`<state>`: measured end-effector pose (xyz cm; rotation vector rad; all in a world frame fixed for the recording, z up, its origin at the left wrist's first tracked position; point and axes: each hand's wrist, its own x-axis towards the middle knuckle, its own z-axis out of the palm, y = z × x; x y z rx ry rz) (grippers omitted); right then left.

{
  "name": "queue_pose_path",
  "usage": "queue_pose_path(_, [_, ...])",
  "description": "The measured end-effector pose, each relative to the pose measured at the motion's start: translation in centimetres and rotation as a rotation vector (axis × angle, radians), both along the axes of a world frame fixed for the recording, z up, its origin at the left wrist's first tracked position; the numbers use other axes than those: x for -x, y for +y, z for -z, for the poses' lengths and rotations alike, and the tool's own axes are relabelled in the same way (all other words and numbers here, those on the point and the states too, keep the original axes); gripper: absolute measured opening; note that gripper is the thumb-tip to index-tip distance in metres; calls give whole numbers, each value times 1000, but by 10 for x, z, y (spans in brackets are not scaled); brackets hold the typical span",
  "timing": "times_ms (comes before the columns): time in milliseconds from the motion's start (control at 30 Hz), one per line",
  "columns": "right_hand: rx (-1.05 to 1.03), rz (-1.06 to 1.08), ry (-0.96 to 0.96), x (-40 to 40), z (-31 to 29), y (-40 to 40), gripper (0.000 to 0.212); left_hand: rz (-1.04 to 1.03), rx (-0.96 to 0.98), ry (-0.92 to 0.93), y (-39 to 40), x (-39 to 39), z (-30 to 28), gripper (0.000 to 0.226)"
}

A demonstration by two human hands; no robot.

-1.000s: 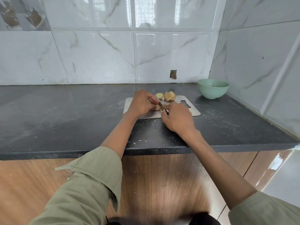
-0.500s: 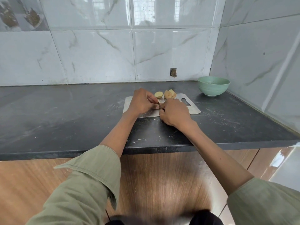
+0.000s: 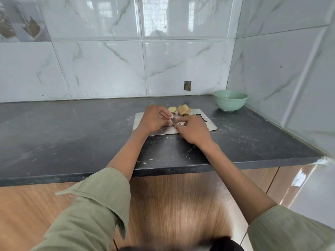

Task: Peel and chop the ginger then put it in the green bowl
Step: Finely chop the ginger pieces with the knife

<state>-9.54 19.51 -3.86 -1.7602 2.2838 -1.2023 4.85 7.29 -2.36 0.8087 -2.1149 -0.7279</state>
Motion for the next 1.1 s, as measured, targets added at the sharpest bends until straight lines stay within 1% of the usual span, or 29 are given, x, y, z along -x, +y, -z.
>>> queue_pose_path(100, [-12, -37, -115, 1, -5, 3, 48, -13, -8, -7, 0, 1, 0, 43])
queue_pose_path(133, [-10, -56, -165, 1, -6, 4, 49, -18, -9, -10, 0, 1, 0, 48])
queue_pose_path(200, [13, -90, -276, 1, -9, 6, 41, -21, -18, -14, -1, 0, 0, 57])
queue_pose_path(267, [45, -114, -437, 3, -10, 7, 30, -21, -22, -19, -1, 1, 0, 62])
queue_pose_path(367, [69, -104, -650, 6, -14, 11, 23, 7, 3, -36, -2, 0, 0, 54])
queue_pose_path(467, [29, -64, -717, 4, -21, 14, 15, 24, 40, -82, 1, 1, 0, 39])
queue_pose_path(533, [-25, -54, -686, 5, -24, 14, 14, 20, 52, -104, 2, 2, 0, 33])
queue_pose_path(600, [-82, -68, -617, 8, -22, 11, 19, 7, 50, -112, 2, 2, 0, 29])
queue_pose_path(633, [-99, -70, -614, 10, -21, 10, 19, -2, 43, -108, 2, 2, 0, 29])
queue_pose_path(733, [-97, -100, -593, 9, -19, 10, 12, -21, 27, -76, 2, 2, 0, 31])
queue_pose_path(800, [-68, -136, -609, 7, -18, 10, 23, -25, 28, -61, 2, 1, 0, 34])
queue_pose_path(833, [-59, -154, -584, 6, -17, 10, 26, -24, 28, -54, 2, 1, 0, 36])
queue_pose_path(900, [-76, -177, -443, 6, -14, 8, 23, -18, 35, -37, 2, 1, 1, 41])
queue_pose_path(967, [-110, -157, -262, 4, -12, 6, 41, -21, 37, -32, 2, 1, 0, 46])
queue_pose_path(1000, [-130, -138, -197, 3, -12, 6, 44, -23, 29, -35, 2, 1, -1, 49])
queue_pose_path(1033, [-140, -126, -148, 3, -12, 5, 45, -22, 18, -37, 3, 1, -1, 52])
queue_pose_path(1100, [-149, -139, -126, 3, -14, 8, 45, -11, 5, -40, 3, 0, -2, 57])
